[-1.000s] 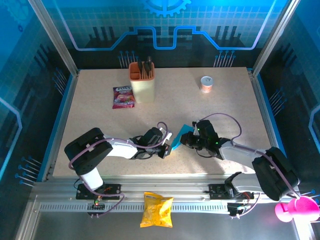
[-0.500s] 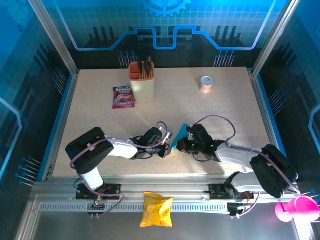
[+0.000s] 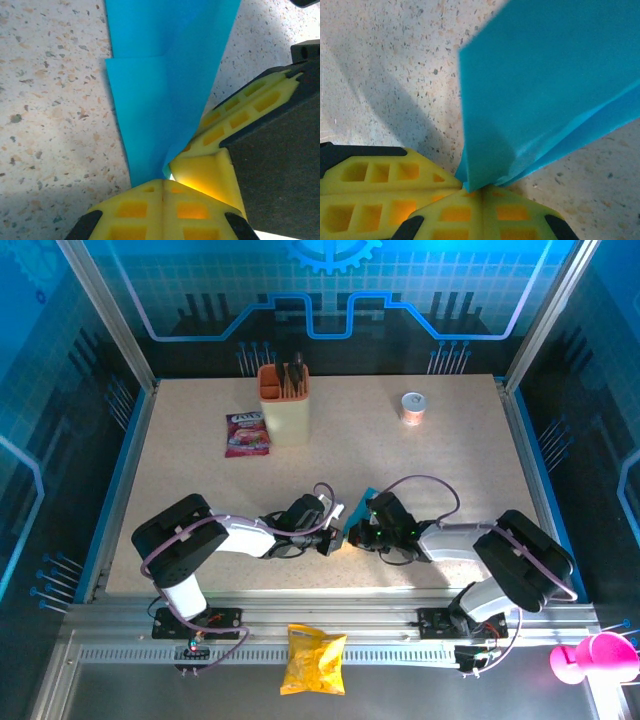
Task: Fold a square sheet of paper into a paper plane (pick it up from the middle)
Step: Fold the wing for the fifth time at the center of the table.
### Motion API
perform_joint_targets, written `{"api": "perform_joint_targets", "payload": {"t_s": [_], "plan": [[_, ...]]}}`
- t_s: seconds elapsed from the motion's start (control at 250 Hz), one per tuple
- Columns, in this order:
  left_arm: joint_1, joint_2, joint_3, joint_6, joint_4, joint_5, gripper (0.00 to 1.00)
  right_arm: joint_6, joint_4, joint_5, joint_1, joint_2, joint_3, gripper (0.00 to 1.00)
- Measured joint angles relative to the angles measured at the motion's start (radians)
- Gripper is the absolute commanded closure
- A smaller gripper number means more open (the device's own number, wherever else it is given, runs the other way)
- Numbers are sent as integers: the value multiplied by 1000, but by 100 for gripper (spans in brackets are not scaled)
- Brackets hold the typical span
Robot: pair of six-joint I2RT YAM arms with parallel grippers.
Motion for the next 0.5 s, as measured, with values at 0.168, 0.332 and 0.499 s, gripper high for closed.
{"api": "perform_joint_targets", "payload": {"t_s": [0.168, 0.332, 0.499], "plan": [[2, 2, -1, 0, 5, 4, 100, 9, 13, 0, 0, 14, 4, 100], [4, 2, -5, 0, 13, 10, 100, 14, 14, 0, 0, 14, 4, 100], [5, 2, -5, 0, 13, 11, 100, 14, 14, 0, 0, 14, 5, 100]]}}
